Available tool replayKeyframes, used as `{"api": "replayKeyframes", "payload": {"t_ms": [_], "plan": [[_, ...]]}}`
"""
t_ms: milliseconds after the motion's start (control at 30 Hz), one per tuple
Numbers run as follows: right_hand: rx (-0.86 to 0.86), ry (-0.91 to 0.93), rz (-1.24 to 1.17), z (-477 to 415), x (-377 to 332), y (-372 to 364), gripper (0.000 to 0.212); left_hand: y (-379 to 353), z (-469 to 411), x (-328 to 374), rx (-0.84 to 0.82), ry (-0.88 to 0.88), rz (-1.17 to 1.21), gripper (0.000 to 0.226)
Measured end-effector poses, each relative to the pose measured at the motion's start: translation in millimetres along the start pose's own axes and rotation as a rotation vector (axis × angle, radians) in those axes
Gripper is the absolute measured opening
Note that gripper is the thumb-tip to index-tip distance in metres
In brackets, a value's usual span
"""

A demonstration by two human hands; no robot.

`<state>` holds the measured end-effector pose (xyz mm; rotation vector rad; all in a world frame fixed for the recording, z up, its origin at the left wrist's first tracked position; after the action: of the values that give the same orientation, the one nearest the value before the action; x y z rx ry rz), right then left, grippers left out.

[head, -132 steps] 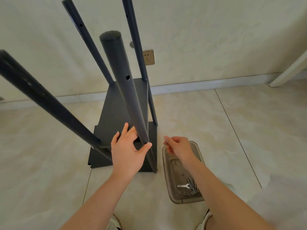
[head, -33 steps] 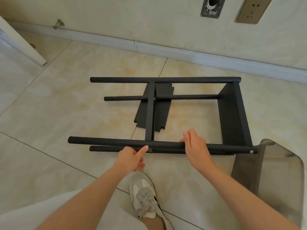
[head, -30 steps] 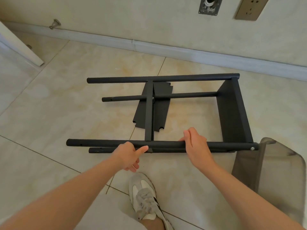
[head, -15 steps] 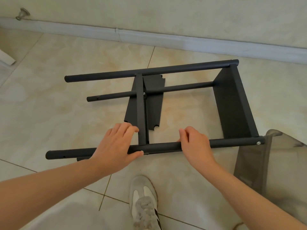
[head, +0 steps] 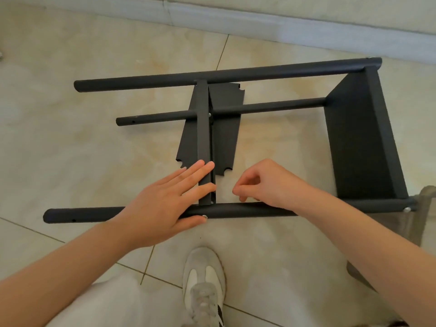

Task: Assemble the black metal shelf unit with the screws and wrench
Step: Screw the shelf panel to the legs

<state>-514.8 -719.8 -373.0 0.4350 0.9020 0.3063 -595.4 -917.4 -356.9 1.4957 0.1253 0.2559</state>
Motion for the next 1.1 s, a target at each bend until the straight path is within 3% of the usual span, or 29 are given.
{"api": "replayKeyframes", "payload": {"t_ms": [133,300,567,867,1000,1100], "plan": [[-0.116,0.011,-0.014,-15,-2,-9,0.009,0,-1,2,0.021,-0.001,-0.004,0.061],[-0.215,-0.003,-0.086,-27,7,-19,0.019,-3,-2,4,0.02,0.072,0.17,0.06],[-0.262,-0.014,-0.202,-38,9,-19,0.023,0,-3,5,0.046,0.097,0.305,0.059],[-0.414,-0.061,-0.441,-45,-6,-22,0.002,0,-3,3,0.06,0.09,0.302,0.061],[-0.441,-0.088,-0.388,-50,-7,-29,0.017,-1,-3,2,0.06,0.09,0.299,0.061],[-0.475,-0.088,-0.331,-51,-9,-33,0.016,-1,-4,2,0.071,0.091,0.298,0.061]]}}
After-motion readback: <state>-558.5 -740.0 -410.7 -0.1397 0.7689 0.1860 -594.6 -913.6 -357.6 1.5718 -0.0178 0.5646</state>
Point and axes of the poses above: each hand's wrist, its own z-axis away from the middle knuckle, its own y-axis out of the back of the hand, x = y × z, the point moved 4 cm from there along -z, towards the middle knuckle, and after that the axes turned 7 degrees about x, right-handed, at the moved point
